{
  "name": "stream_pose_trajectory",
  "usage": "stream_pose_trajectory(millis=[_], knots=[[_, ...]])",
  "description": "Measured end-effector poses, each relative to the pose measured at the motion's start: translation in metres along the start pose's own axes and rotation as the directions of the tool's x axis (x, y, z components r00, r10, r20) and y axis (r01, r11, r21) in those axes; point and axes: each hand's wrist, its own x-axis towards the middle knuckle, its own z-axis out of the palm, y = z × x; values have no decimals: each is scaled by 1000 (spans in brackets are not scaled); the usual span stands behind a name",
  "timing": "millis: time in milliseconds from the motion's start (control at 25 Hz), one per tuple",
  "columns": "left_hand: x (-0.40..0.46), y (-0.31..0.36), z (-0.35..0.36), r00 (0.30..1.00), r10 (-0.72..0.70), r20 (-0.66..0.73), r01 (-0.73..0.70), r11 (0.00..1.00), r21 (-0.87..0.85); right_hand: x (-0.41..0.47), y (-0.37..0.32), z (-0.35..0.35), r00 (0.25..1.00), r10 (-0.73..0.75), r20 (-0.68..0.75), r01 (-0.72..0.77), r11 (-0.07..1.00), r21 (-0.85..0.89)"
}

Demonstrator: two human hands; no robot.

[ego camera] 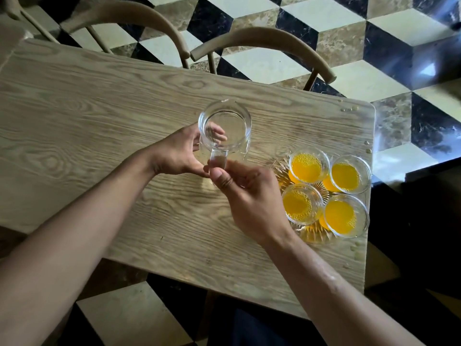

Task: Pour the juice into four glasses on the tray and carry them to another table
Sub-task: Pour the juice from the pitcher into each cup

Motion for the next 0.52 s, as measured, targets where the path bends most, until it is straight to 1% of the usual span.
stream_pose_trajectory(millis=[280, 440, 520], knots=[[10, -8, -1, 1000, 16, 11, -16, 999, 43, 6, 10, 4, 1000, -3, 6, 3, 1000, 3], [9, -17, 4, 1000, 13, -11, -12, 998, 66, 4, 12, 5, 1000, 24, 19, -24, 1000, 14], [8, -19, 5, 1000, 17, -16, -16, 996, 86, 4, 13, 6, 1000, 14, 27, -14, 1000, 11]])
